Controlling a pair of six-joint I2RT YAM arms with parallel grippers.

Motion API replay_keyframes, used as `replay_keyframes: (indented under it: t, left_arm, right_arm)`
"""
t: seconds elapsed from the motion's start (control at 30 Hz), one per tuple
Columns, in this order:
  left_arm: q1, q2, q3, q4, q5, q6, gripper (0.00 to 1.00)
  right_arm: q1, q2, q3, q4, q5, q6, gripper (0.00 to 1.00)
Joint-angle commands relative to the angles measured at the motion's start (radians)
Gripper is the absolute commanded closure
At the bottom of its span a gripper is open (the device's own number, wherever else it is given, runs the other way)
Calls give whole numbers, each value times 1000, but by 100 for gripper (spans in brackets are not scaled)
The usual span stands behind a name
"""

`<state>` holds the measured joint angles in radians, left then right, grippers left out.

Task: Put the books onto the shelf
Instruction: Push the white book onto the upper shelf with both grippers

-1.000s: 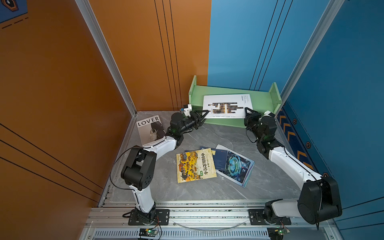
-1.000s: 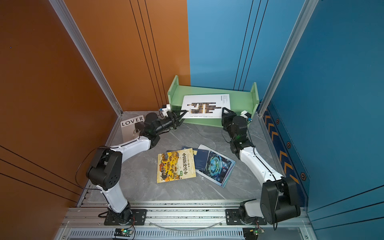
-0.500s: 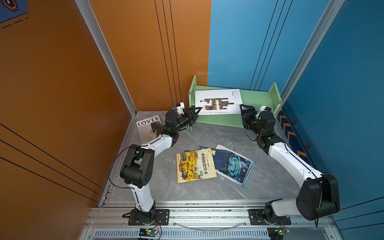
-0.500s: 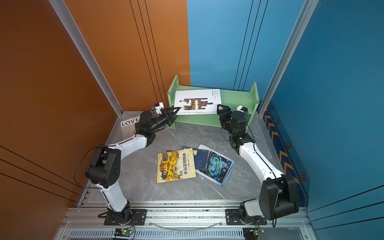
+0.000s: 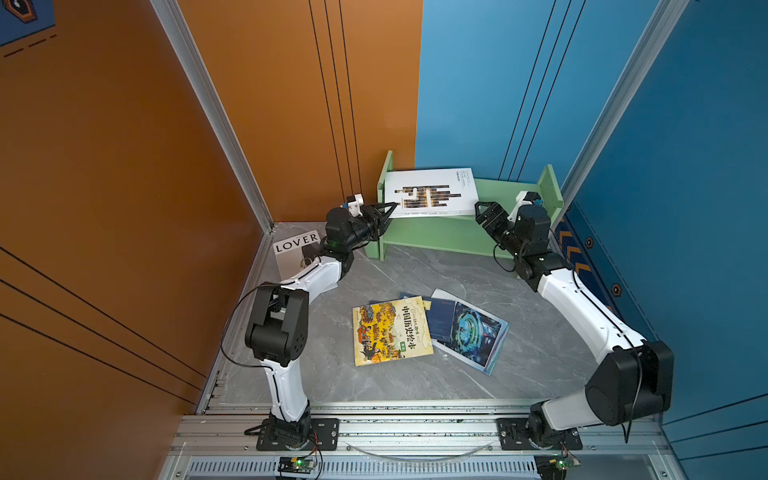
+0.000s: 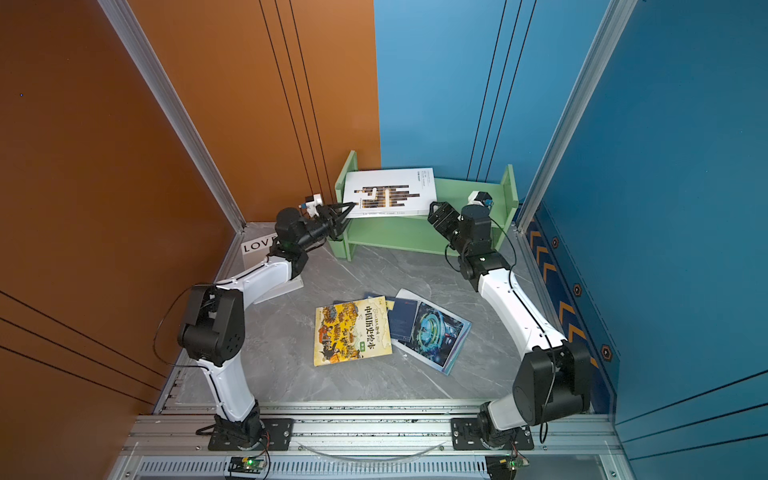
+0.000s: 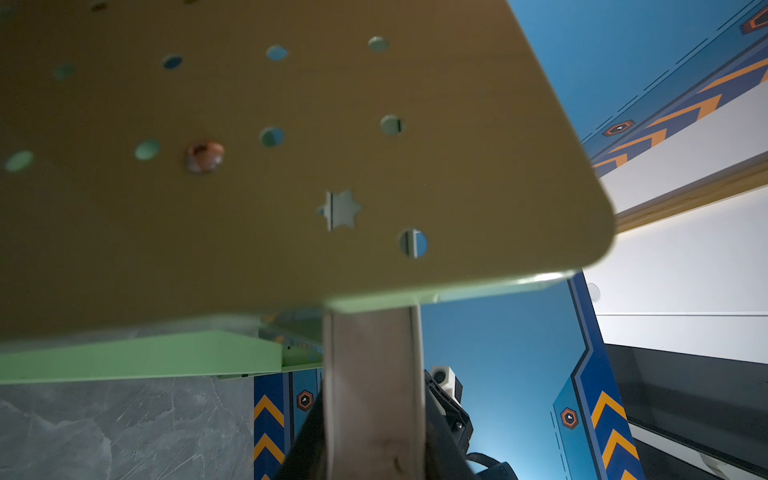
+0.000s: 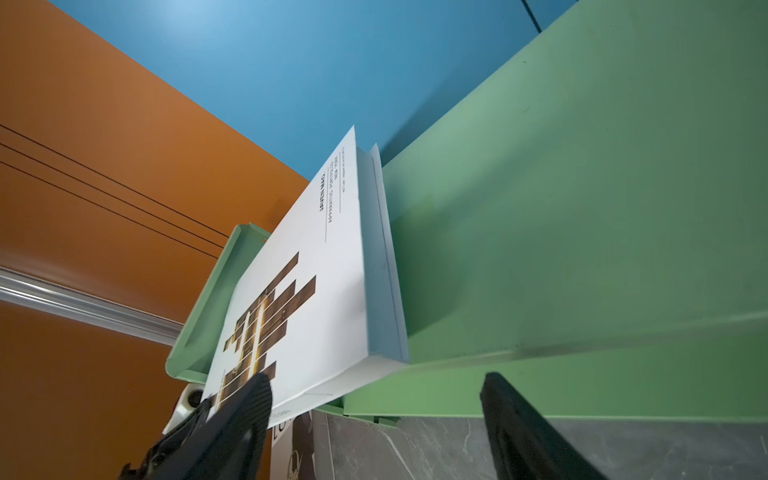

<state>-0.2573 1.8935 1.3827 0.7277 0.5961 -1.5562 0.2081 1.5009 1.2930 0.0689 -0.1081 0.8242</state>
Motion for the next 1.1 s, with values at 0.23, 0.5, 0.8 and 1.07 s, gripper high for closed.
replay_keyframes:
  t: [0.23, 0.5, 0.8, 1.07]
  left_arm:
    - [11, 24, 113, -116, 69, 69, 76]
    - [11, 19, 156, -214, 90, 125, 75]
    - [8, 28, 164, -237, 63, 136, 64]
    - [9, -7, 106, -241, -13, 152, 28]
  right_arm:
    - [-8, 106, 75, 56, -72, -147, 18]
    - [3, 62, 77, 32, -72, -237, 13]
    - [38, 56, 75, -16, -33, -262, 14]
    - [51, 56, 75, -61, 43, -232, 16]
